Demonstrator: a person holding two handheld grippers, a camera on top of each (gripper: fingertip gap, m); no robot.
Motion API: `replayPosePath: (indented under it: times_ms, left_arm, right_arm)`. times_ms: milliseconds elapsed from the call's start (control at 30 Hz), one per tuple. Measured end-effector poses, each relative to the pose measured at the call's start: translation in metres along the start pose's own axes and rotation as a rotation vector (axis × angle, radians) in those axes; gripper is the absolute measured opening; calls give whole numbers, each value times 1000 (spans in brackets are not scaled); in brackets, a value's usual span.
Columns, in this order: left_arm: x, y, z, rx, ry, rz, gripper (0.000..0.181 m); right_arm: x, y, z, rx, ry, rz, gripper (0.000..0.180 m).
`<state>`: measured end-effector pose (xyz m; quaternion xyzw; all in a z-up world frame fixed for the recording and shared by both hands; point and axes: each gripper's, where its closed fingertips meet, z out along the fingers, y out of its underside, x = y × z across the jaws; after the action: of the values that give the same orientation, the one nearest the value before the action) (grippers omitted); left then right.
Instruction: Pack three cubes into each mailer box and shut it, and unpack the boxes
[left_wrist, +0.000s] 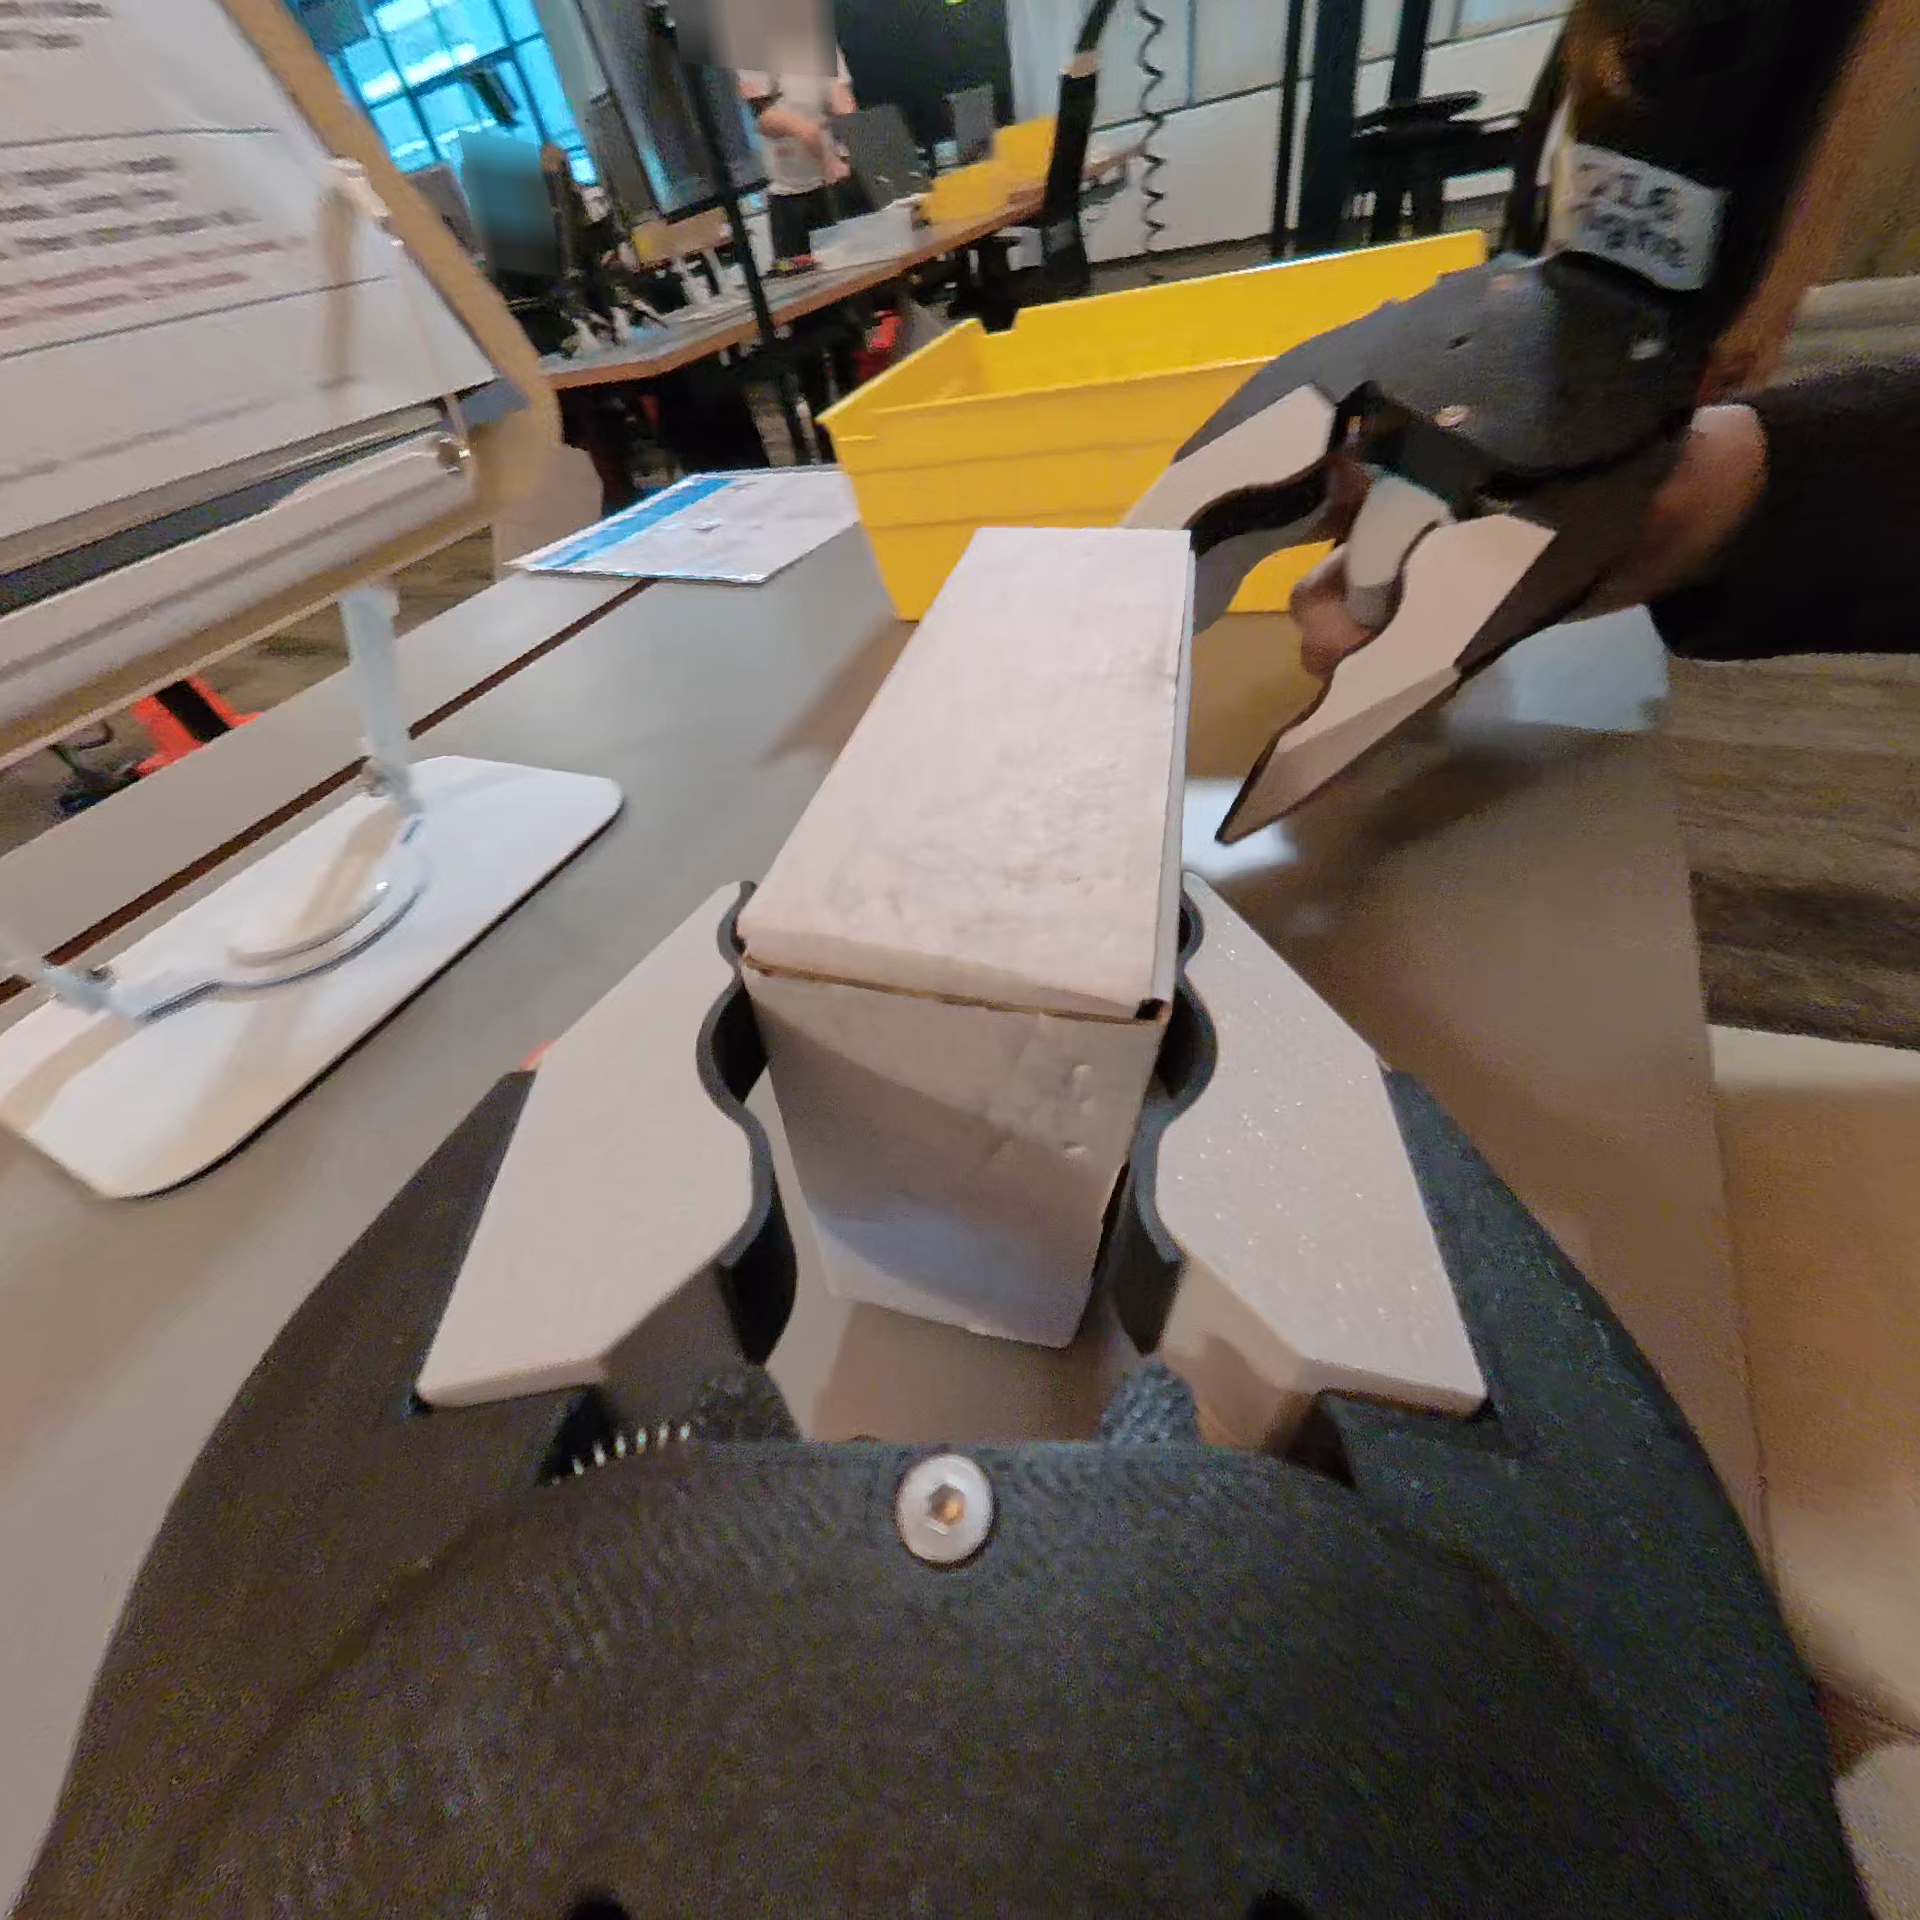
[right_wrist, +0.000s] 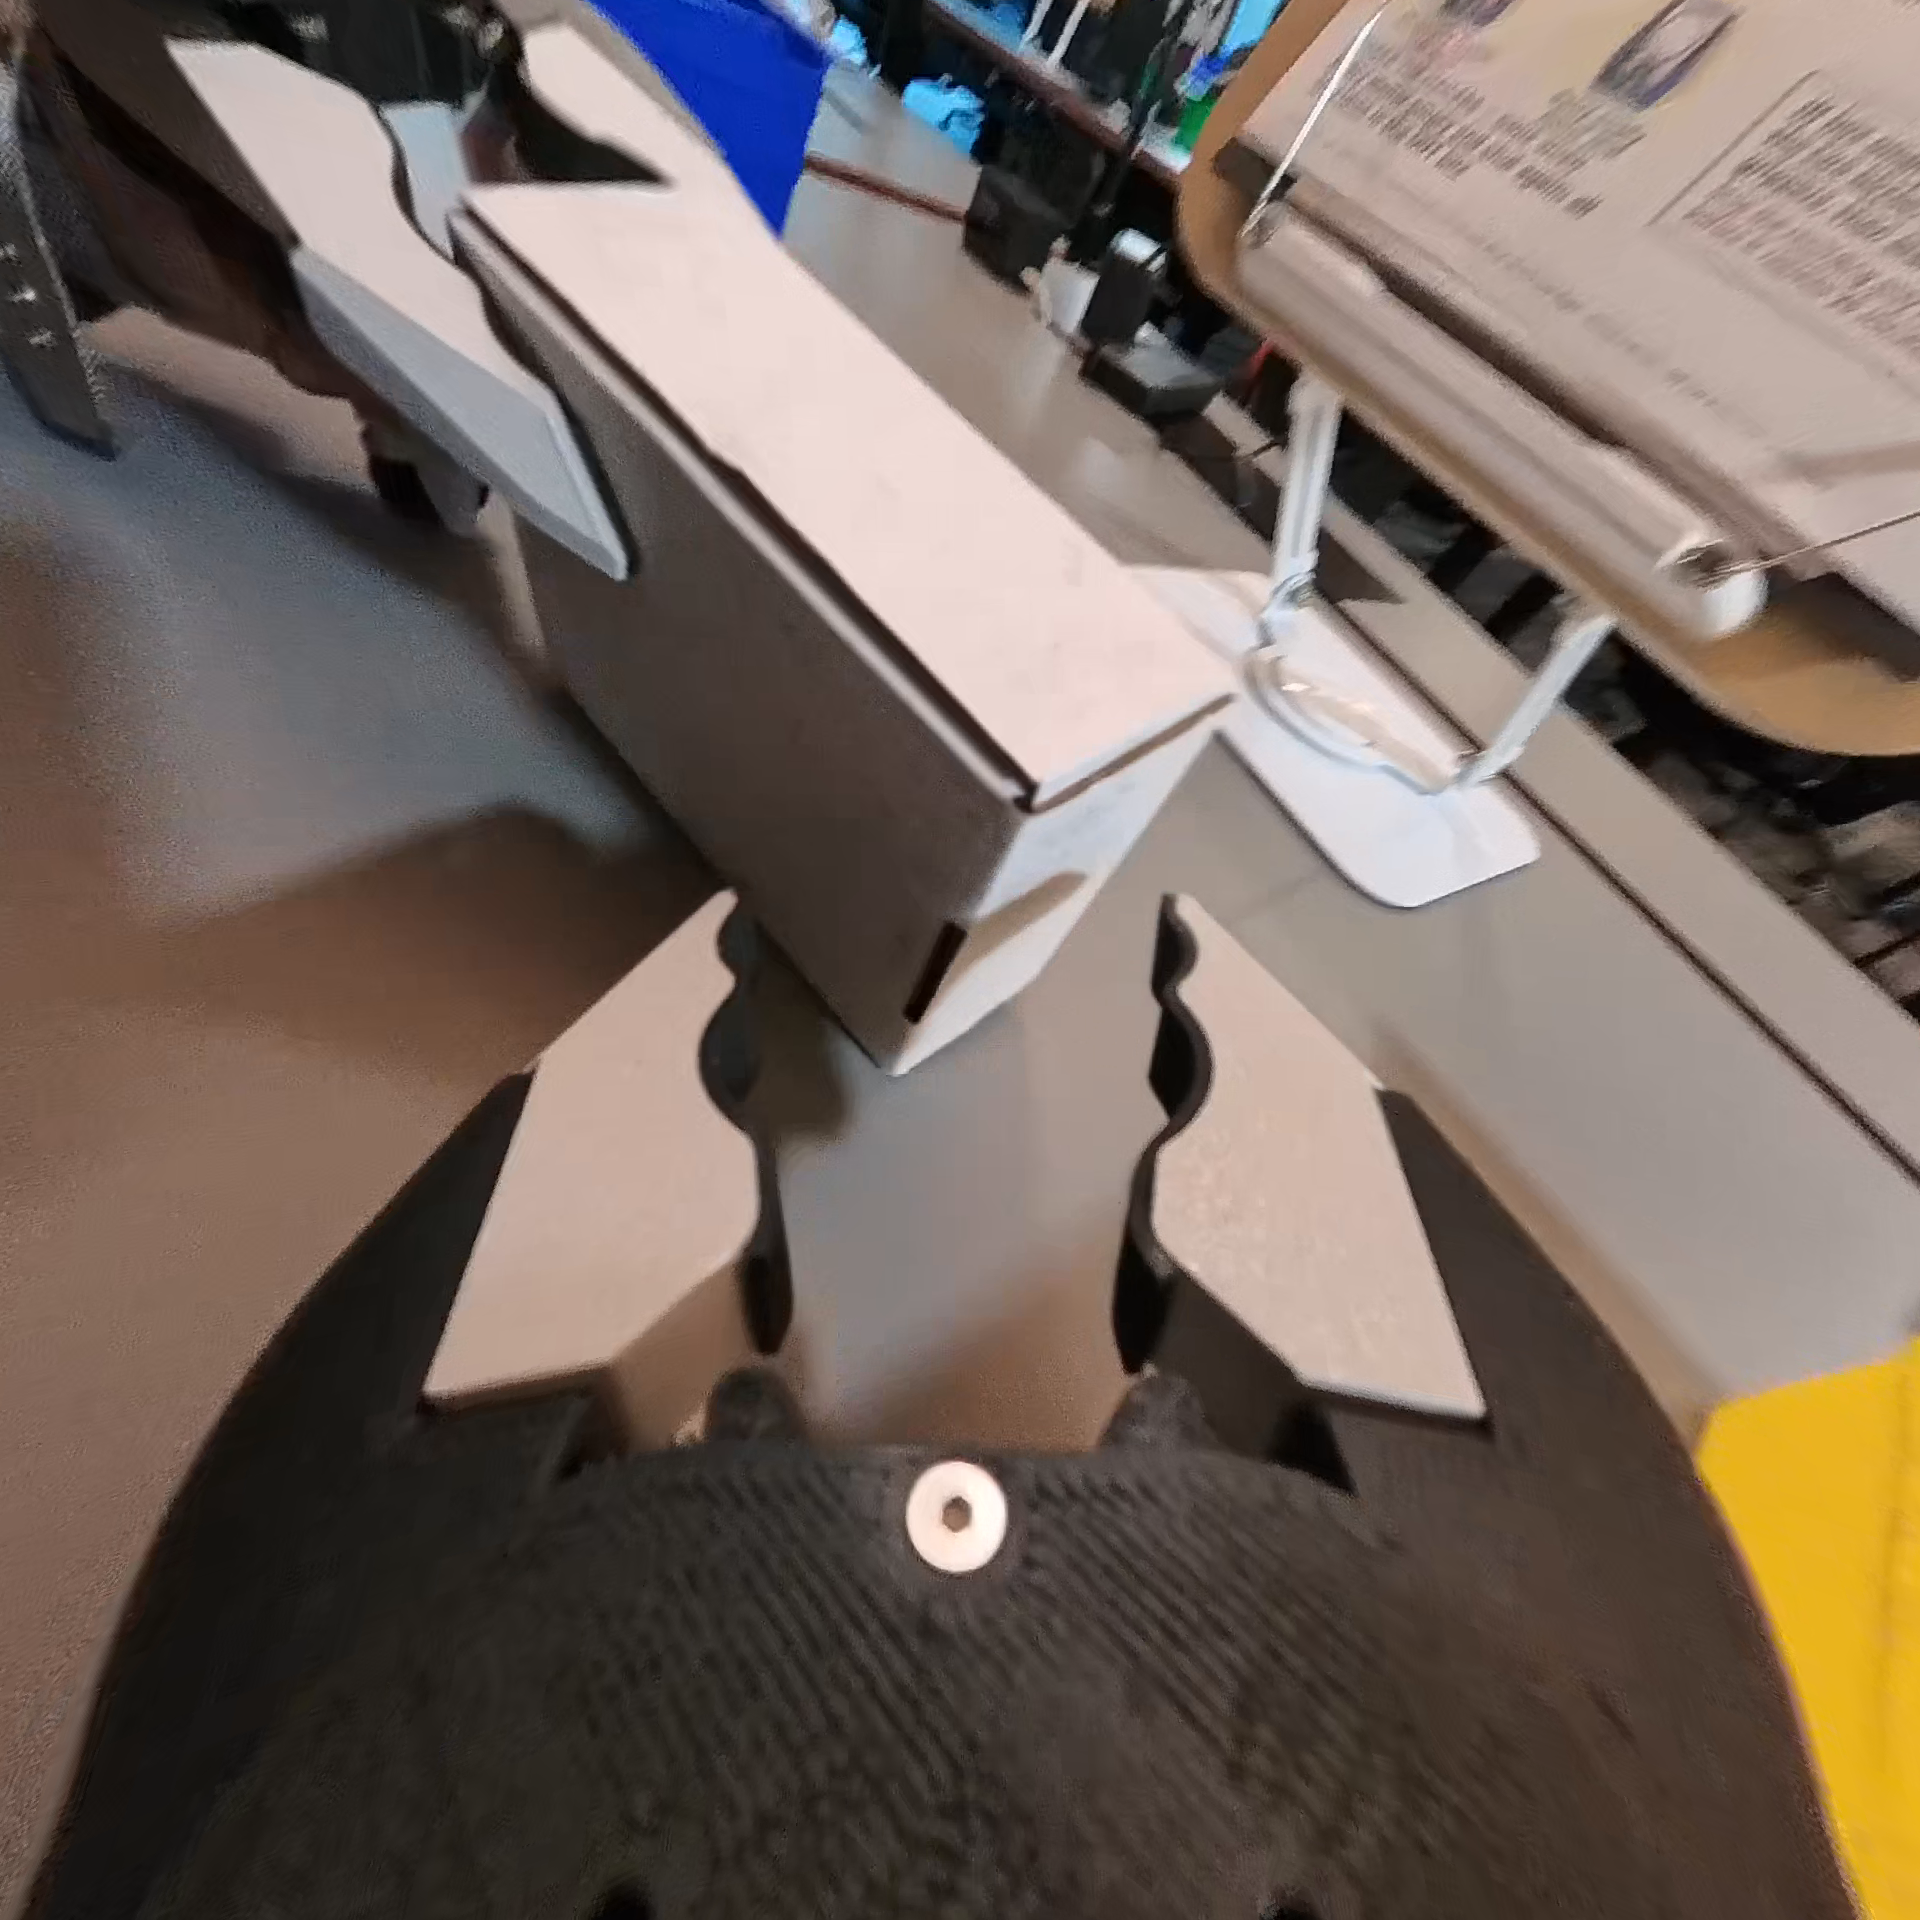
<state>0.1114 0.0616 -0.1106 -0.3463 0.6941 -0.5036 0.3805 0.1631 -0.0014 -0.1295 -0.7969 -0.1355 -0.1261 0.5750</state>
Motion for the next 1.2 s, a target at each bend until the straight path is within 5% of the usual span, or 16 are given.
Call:
replayPosePath:
  times_ms: [233, 433, 1200]
  left_arm:
    - [-23, 4, -2, -13, -95, -72, 74]
    - [-18, 4, 2, -31, -132, -19, 74]
    - [-6, -6, 6, -63, -232, 244, 73]
  right_arm:
    - [23, -61, -25, 202, 310, -196, 59]
    - [-4, -70, -9, 91, 408, -608, 57]
    - [-6, -70, -8, -35, 512, -904, 46]
